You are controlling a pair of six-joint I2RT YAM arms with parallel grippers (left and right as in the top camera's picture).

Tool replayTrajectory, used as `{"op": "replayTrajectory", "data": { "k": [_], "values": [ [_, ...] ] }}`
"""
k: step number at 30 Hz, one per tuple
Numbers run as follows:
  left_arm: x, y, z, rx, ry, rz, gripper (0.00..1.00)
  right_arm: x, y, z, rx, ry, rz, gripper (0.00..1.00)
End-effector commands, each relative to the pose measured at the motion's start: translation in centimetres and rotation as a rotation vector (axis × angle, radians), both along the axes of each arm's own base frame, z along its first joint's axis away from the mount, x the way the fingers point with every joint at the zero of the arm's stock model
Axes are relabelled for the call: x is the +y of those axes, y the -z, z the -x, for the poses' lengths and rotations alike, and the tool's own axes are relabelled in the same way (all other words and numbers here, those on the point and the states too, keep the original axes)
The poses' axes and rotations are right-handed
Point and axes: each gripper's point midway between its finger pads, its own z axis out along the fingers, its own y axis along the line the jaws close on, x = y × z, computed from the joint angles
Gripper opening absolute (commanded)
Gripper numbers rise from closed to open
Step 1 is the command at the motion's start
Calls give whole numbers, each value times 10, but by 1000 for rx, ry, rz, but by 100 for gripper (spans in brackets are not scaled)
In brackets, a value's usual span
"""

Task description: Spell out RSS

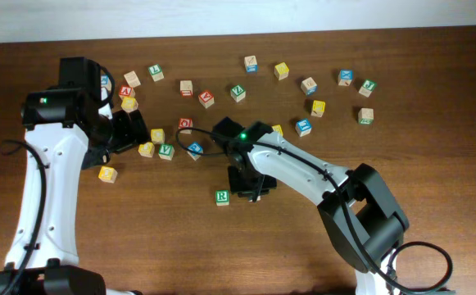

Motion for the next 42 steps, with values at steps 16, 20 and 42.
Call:
{"op": "replayTrajectory", "data": {
  "k": [16,20,42],
  "values": [
    [-1,-2,-1,-8,8,7,99,22,-1,10,-28,7,-32,25],
    [-1,-2,-1,-8,8,7,99,19,4,15,-16,32,-16,25],
    [-1,-2,-1,-8,8,7,99,32,1,12,-14,35,-78,35]
  ]
}}
